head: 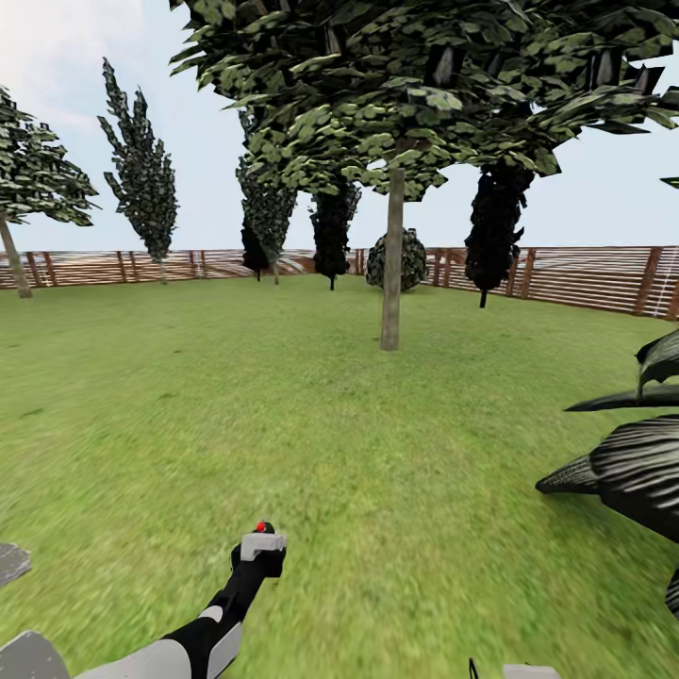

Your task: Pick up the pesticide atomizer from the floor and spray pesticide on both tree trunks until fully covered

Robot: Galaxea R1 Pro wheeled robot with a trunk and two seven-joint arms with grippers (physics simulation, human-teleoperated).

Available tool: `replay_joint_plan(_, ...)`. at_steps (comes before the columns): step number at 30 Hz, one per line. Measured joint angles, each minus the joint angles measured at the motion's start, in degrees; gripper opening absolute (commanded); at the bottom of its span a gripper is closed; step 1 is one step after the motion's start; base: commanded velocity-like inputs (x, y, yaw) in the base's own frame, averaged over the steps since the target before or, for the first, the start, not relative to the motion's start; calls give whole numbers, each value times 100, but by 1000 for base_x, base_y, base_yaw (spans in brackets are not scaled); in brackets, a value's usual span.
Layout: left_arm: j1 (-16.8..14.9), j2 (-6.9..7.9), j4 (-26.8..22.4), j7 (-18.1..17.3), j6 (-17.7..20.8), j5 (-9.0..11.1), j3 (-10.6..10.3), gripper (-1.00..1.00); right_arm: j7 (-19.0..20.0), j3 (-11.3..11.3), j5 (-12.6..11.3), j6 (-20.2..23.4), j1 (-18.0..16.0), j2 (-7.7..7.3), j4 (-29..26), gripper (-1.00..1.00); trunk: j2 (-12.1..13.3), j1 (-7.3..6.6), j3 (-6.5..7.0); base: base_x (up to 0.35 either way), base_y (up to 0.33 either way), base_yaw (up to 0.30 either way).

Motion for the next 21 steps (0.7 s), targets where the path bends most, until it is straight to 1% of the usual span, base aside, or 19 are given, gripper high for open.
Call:
replay_joint_plan(1, 0, 1, -1, 0, 0, 1, 1, -100, 3, 0, 0, 0, 0, 0, 0, 100, -2, -21, 0, 700, 0, 0)
replay_joint_plan(9, 0, 1, 0, 0, 0, 1, 2, -100, 2, 0, 8, 0, 0, 0, 0, 100, -2, -19, 0, 700, 0, 0)
replay_joint_plan(10, 0, 1, 0, 0, 0, 1, 2, -100, 1, 0, 8, 0, 0, 0, 0, 100, -1, -19, 0, 350, 0, 0)
replay_joint_plan(12, 0, -1, 0, 0, 0, 1, 0, -100, 3, 0, 8, 0, 0, 0, 0, 100, 0, 49, 0, 350, 0, 0)
replay_joint_plan(15, 0, -17, -1, 0, -7, 1, 2, -100, 2, 0, 9, 0, 0, 0, 0, 100, -2, -22, 0, 350, 0, 0)
replay_joint_plan(21, 0, -24, 0, 0, -9, 1, 3, -100, 5, 0, 9, 0, 0, 0, 0, 100, -1, -15, 0, 350, 0, 0)
